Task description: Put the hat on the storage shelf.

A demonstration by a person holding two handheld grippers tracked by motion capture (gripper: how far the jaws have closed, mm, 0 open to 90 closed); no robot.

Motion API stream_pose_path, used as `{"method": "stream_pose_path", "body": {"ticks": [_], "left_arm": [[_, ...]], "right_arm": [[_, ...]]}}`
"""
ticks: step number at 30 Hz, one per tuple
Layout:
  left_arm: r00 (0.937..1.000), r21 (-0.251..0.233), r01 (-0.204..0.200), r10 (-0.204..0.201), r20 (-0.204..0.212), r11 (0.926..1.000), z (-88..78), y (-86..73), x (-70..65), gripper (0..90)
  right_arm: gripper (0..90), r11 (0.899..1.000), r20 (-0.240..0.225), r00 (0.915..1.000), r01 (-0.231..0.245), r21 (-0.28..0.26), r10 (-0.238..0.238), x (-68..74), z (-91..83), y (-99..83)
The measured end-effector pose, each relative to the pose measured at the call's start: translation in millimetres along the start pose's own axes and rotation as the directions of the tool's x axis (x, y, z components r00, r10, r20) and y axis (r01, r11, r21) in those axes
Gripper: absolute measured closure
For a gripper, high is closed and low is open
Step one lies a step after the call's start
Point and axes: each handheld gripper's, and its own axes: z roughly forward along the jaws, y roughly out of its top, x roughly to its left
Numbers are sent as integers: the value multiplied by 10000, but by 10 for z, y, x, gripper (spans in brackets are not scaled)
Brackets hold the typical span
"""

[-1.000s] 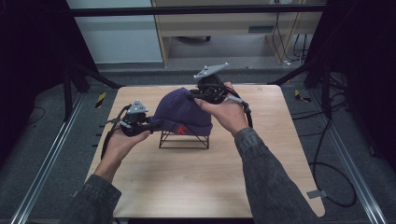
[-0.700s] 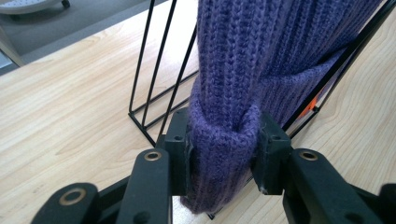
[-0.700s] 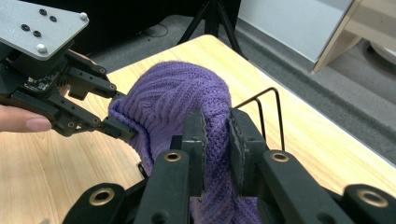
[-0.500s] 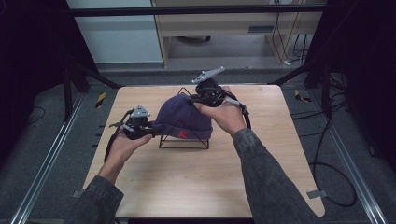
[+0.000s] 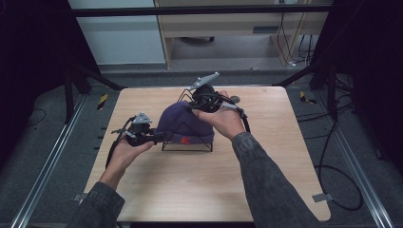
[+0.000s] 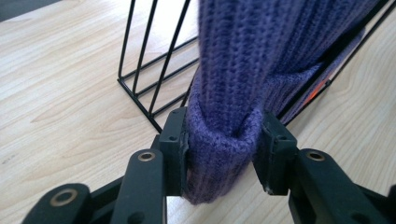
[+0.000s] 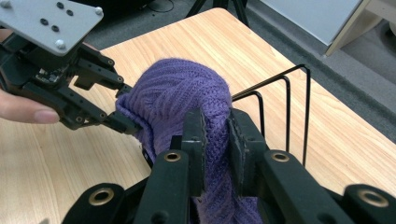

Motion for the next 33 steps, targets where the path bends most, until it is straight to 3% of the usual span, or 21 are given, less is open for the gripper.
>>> {"method": "stream_pose_path", "body": {"ticks": [11,19,33], "left_arm": [[9997,-3,218,-218,-118,9998,8,-72,20,597],[9996,148,128,-125,-241,9998,32,-106,1,640],[9994,339,117,-106,-320,9994,75,-138,-1,653]], "right_arm": [[767,9997,-121,9999,-31,260,34,38,100,15],[728,9991,-146,9998,-161,389,167,37,144,7],[675,9984,47,9985,-550,-156,551,-25,54,-12]]}}
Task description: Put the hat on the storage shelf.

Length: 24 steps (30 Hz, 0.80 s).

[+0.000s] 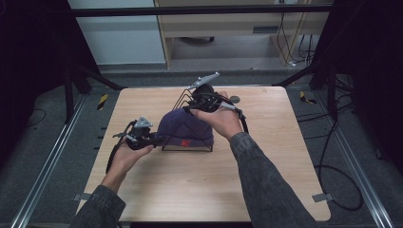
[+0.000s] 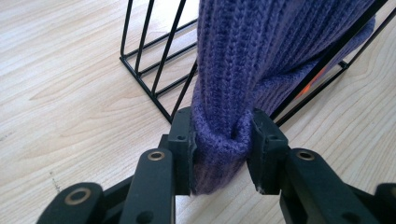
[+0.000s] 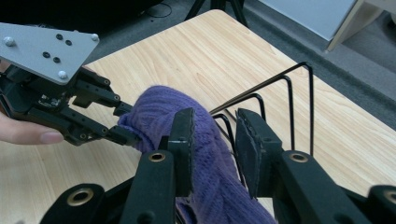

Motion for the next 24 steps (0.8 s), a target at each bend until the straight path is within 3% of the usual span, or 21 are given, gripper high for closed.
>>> {"method": "stream_pose_path", "body": {"ticks": [8,17,24], "left_arm": [[9997,86,215,-216,71,9997,31,-68,23,645],[9996,62,268,-268,47,9996,53,-104,33,643],[9996,232,293,-294,45,9993,75,-119,49,622]], "right_arm": [[675,9988,343,9986,-394,-286,403,-67,-75,-31],[673,9982,518,9975,-468,-383,488,-126,-140,-66],[675,9971,620,9957,-673,-358,694,-187,-164,-212]]}}
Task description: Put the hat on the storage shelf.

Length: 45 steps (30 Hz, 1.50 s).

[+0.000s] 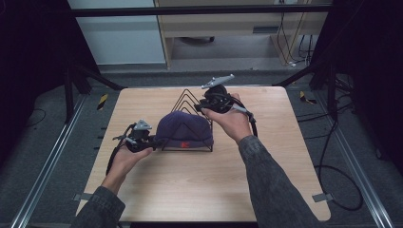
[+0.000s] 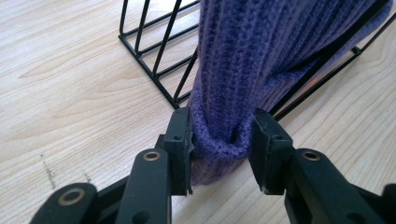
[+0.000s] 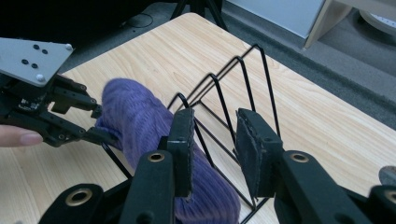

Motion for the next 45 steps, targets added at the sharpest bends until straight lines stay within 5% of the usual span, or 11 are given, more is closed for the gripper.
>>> {"method": "stream_pose_path", "body": {"ticks": [19,31,40,45], "left_arm": [[9988,-484,419,-430,-217,9980,-95,-89,-1,518],[9885,-1090,964,-1080,-1056,9893,-389,-249,-81,206],[9754,-797,1726,-1817,-1249,9818,-398,-475,64,84],[9718,-385,1871,-1907,-1389,9816,-356,-586,119,51]], "right_arm": [[627,9998,210,9996,-210,49,209,-101,-145,-187],[334,9995,640,9978,-184,-246,200,-31,-342,-131],[193,9974,969,9950,-191,-696,258,-81,-655,-125],[142,9952,1201,9919,-309,-934,421,-166,-832,-201]]}}
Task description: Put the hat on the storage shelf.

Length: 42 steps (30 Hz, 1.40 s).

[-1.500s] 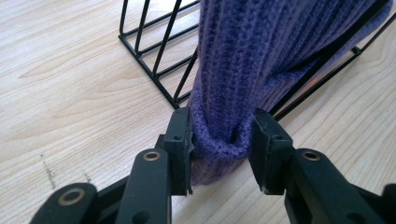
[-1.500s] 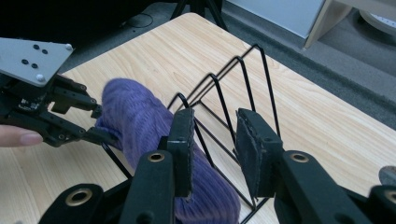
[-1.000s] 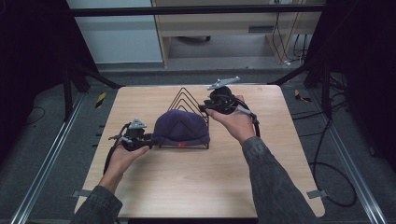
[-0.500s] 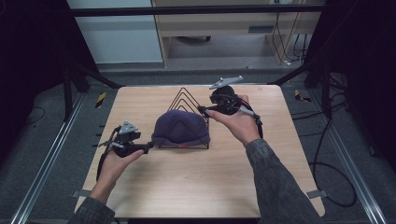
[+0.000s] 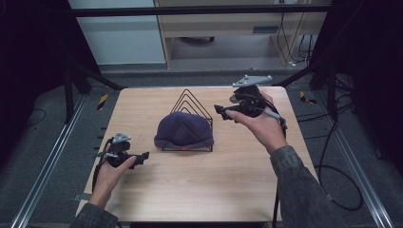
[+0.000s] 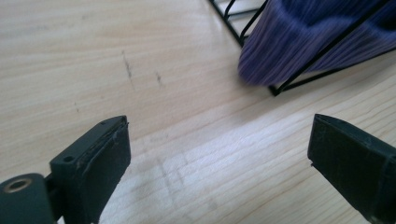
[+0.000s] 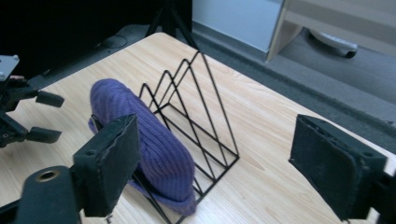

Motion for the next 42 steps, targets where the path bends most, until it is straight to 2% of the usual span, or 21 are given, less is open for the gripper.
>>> {"method": "stream_pose_path", "body": {"ticks": [3,6,9,11,13,15,16,18,21,22,23,24,25,28,30,37,42], "left_arm": [[9999,309,-51,55,-121,9995,45,-38,19,47],[10000,398,-36,39,-85,9992,67,-54,17,42],[9998,643,-174,172,43,9978,104,-76,5,37],[9998,687,-184,182,37,9975,117,-80,2,37],[9997,808,-224,222,31,9965,143,-91,-5,37],[9997,857,-262,258,52,9960,149,-95,-8,37],[9995,910,-307,303,63,9954,152,-98,-11,37],[9993,981,-375,376,2,9945,166,-111,-15,37],[9990,1187,-447,448,17,9919,195,-125,-15,37],[9990,1187,-447,448,17,9919,195,-125,-15,37],[9983,1318,-559,573,-63,9897,207,-134,-14,37],[9983,1318,-559,573,-63,9897,207,-134,-14,37],[9980,1408,-598,618,-95,9882,218,-147,-3,37],[9981,1387,-578,600,-123,9886,217,-153,3,26],[9980,1371,-595,621,-153,9888,219,-155,0,23],[9947,1342,-982,1012,-155,9861,231,-181,-15,5],[9947,1245,-980,1009,-172,9874,235,-192,-19,0]], "right_arm": [[126,10000,67,10000,-47,-69,48,-44,-55,-39],[114,9998,218,9997,-143,-111,145,-110,-141,-100],[102,9988,271,9986,-447,-195,452,-192,-229,-234],[98,9979,285,9977,-616,-192,621,-217,-238,-276],[84,9954,271,9952,-931,-228,938,-282,-249,-398],[80,9945,252,9944,-1022,-218,1027,-296,-247,-439],[67,9946,176,9946,-1029,124,1027,-327,-241,-517],[69,9949,232,9953,-947,334,939,-361,-238,-614],[78,9932,250,9938,-1092,402,1083,-400,-240,-778],[78,9932,250,9938,-1092,402,1083,-400,-240,-778],[118,9936,402,9940,-1039,434,1022,-414,-258,-877],[118,9936,402,9940,-1039,434,1022,-414,-258,-877],[121,9936,448,9943,-994,545,971,-429,-272,-968],[125,9920,448,9934,-1086,641,1058,-440,-283,-1060],[125,9900,406,9928,-1158,806,1128,-454,-277,-1203],[129,9856,414,9935,-1106,1280,1061,-448,-213,-1494],[130,9821,394,9949,-978,1612,926,-426,-172,-1627]]}}
